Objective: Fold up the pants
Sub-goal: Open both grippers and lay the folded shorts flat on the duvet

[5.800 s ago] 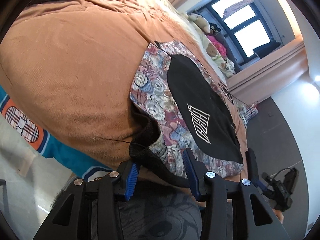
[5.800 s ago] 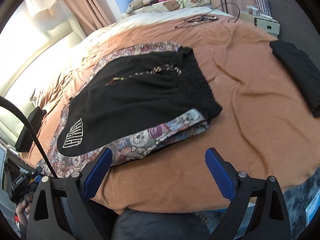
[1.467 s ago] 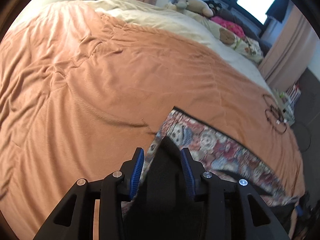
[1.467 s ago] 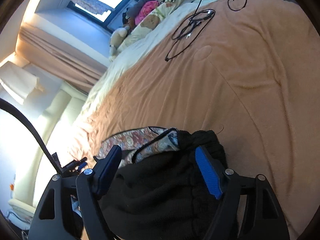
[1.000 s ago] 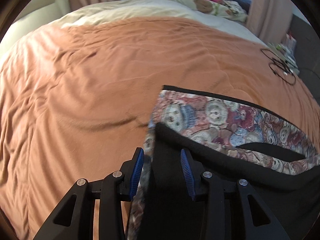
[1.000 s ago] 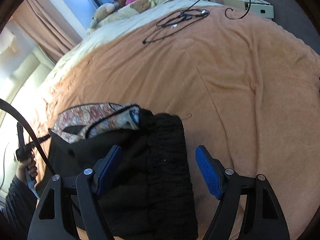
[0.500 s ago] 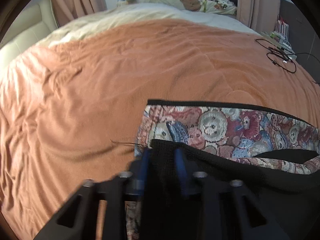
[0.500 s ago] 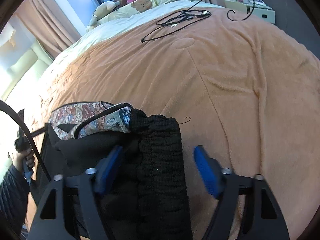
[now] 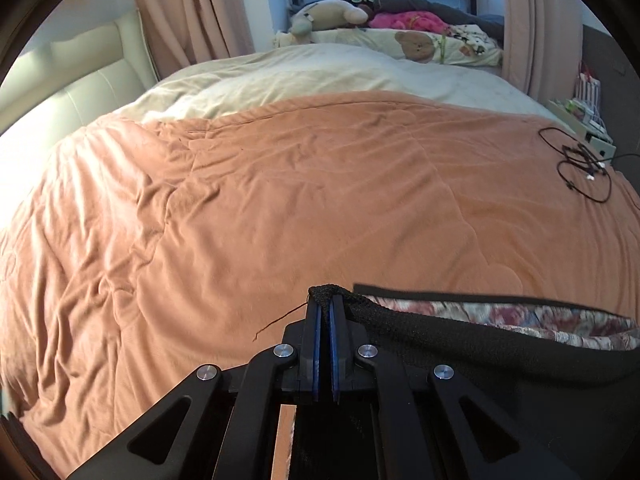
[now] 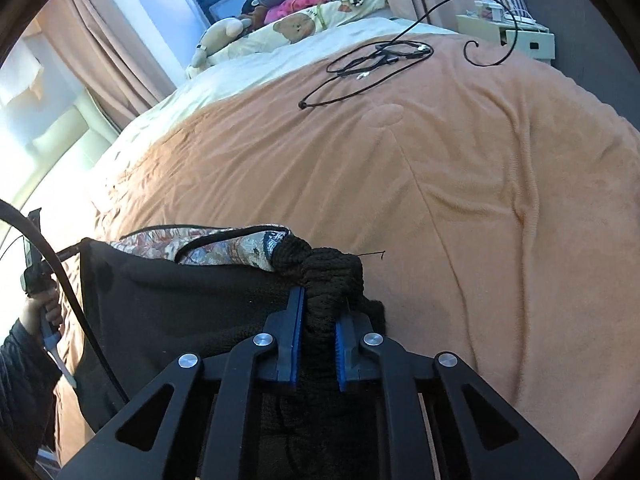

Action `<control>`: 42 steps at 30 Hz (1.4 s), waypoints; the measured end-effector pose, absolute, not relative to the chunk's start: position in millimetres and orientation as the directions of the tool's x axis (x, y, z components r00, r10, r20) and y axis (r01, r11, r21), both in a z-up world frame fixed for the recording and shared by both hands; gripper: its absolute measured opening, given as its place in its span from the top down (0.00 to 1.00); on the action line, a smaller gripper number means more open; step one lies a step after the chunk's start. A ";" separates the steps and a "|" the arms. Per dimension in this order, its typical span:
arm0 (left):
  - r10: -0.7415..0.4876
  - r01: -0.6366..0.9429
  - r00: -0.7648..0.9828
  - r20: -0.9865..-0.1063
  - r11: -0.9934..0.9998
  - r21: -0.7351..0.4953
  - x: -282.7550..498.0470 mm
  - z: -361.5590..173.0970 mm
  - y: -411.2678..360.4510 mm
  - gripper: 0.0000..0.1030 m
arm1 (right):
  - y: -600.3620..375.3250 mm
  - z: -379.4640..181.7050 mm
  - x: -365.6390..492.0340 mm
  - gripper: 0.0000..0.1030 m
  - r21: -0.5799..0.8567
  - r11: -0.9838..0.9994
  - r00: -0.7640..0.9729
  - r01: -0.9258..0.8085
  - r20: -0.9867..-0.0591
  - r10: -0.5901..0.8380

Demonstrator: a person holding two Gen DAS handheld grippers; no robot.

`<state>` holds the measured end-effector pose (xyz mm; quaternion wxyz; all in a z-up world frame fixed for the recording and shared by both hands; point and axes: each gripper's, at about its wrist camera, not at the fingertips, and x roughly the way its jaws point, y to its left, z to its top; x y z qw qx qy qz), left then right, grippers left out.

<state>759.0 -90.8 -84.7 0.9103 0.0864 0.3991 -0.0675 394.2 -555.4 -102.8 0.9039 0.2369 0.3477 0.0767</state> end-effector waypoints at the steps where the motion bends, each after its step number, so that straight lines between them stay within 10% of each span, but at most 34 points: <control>1: -0.046 0.187 0.673 -0.739 0.976 0.109 763.1 -86.2 -91.9 0.96 | -553.3 -101.5 395.6 0.91 0.480 0.877 0.751 0.024 -0.588 0.301; 13: 0.015 0.137 0.587 -0.810 0.984 0.117 805.6 -131.6 -102.5 0.93 | -545.7 -113.5 423.2 0.86 0.485 0.872 0.752 0.065 -0.598 0.277; 18: 0.011 0.123 0.571 -0.821 0.987 0.099 795.4 -130.5 -96.0 0.63 | -552.9 -106.2 411.1 0.30 0.519 0.854 0.779 0.044 -0.553 0.296; 28: -0.007 0.112 0.594 -0.804 0.991 0.074 728.9 -86.1 -54.5 0.39 | -567.4 -117.4 384.2 0.30 0.573 0.818 0.751 0.054 -0.563 0.344; 42: -0.068 0.034 0.603 -0.795 0.998 -0.060 596.2 -48.5 0.8 0.38 | -572.1 -110.8 335.6 0.30 0.654 0.757 0.745 0.002 -0.506 0.435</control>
